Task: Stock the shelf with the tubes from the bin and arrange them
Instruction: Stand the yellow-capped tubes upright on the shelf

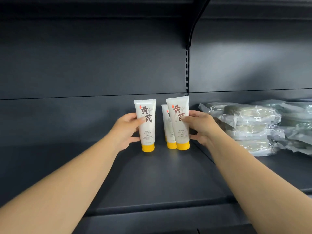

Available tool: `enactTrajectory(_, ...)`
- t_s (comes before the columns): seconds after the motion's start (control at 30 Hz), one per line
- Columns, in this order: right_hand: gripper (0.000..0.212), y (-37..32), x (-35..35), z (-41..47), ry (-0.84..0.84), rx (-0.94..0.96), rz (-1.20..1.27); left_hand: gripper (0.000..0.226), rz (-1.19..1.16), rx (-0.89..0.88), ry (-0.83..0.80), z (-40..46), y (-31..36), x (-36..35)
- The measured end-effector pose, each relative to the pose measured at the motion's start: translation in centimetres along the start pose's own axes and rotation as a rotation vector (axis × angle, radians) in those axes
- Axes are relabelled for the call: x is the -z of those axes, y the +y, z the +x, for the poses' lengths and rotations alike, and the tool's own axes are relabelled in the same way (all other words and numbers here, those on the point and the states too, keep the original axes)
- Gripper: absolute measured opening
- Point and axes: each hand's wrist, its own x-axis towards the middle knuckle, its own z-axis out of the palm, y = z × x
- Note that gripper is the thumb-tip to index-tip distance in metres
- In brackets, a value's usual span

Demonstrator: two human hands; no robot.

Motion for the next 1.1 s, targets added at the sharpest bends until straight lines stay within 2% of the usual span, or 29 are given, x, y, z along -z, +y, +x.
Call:
enactTrajectory(0.2, 0.017, 0.9, 0.1, 2.1, 0.019, -0.092, 0.103, 0.010, 0.045, 0.039, 0.030, 1.4, -1.6, -0.8)
enactTrajectory(0.43, 0.014, 2.1, 0.0, 3.3, -0.016, -0.125, 0.152, 0.020, 0.043, 0.076, 0.038, 2.4, -2.8, -0.3)
enactTrajectory(1.1, 0.015, 3.1, -0.5, 2.5, -0.041, -0.094, 0.018, 0.023, 0.047, 0.082, 0.034, 2.7, -3.0, -0.6)
